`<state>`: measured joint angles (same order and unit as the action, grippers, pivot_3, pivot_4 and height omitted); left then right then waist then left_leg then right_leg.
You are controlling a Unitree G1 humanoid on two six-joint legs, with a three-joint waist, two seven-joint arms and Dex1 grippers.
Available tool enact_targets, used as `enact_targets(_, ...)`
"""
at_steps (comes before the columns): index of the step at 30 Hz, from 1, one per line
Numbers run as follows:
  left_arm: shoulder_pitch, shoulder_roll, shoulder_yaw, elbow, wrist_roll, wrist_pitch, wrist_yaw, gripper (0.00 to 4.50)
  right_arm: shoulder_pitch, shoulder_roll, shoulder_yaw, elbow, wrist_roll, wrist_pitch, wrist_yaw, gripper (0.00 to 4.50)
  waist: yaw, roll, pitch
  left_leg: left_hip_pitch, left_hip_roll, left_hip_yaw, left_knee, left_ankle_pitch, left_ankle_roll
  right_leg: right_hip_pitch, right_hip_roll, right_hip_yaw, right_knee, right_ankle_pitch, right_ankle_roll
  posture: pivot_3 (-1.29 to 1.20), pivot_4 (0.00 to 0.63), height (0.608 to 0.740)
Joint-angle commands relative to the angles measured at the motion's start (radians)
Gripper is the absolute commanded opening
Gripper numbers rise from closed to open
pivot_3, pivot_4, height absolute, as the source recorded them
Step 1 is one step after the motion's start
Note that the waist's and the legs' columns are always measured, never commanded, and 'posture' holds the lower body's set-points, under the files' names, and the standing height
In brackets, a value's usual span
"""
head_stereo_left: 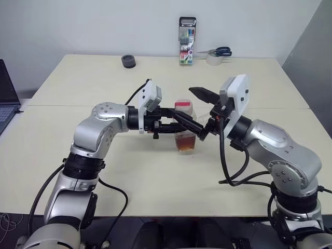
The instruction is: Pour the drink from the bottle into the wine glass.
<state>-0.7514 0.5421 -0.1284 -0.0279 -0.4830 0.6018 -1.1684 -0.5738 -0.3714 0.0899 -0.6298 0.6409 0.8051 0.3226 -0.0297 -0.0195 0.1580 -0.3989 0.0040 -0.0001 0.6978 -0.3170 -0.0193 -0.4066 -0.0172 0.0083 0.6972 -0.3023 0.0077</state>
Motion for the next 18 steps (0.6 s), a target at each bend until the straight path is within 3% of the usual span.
enact_targets(1,-0.02,0.002,0.015,-0.041,-0.018,-0.01,-0.005,2.06,-0.011,0.005,-0.001,-0.019,-0.017,-0.029,0.007,4.3,0.0,0.0,0.0,0.0,0.0,0.0,0.0,0.0,0.0,0.0,0.0,0.0,0.0,0.0,0.0,0.0,0.15,0.74)
enact_targets(4,-0.017,0.002,0.016,-0.044,-0.019,-0.007,-0.003,2.06,0.0,0.002,0.002,-0.023,-0.015,-0.028,0.015,3.6,0.0,0.0,0.0,0.0,0.0,0.0,0.0,0.0,0.0,0.0,0.0,0.0,0.0,0.0,0.0,0.0,0.15,0.74)
enact_targets(9,-0.018,0.001,0.016,-0.045,-0.02,-0.005,-0.001,2.06,0.002,0.004,-0.004,-0.027,-0.006,-0.024,0.022,1.89,0.0,0.0,0.0,0.0,0.0,0.0,0.0,0.0,0.0,0.0,0.0,0.0,0.0,0.0,0.0,0.0,0.15,0.74)
enact_targets(10,-0.018,0.001,0.016,-0.044,-0.02,-0.005,-0.001,2.06,0.002,0.002,-0.005,-0.028,-0.006,-0.024,0.024,1.73,0.0,0.0,0.0,0.0,0.0,0.0,0.0,0.0,0.0,0.0,0.0,0.0,0.0,0.0,0.0,0.0,0.15,0.74)
enact_targets(18,-0.015,0.002,0.013,-0.046,-0.019,-0.007,-0.005,2.06,-0.012,-0.009,-0.038,-0.032,0.023,-0.005,0.024,1.74,0.0,0.0,0.0,0.0,0.0,0.0,0.0,0.0,0.0,0.0,0.0,0.0,0.0,0.0,0.0,0.0,0.15,0.74)
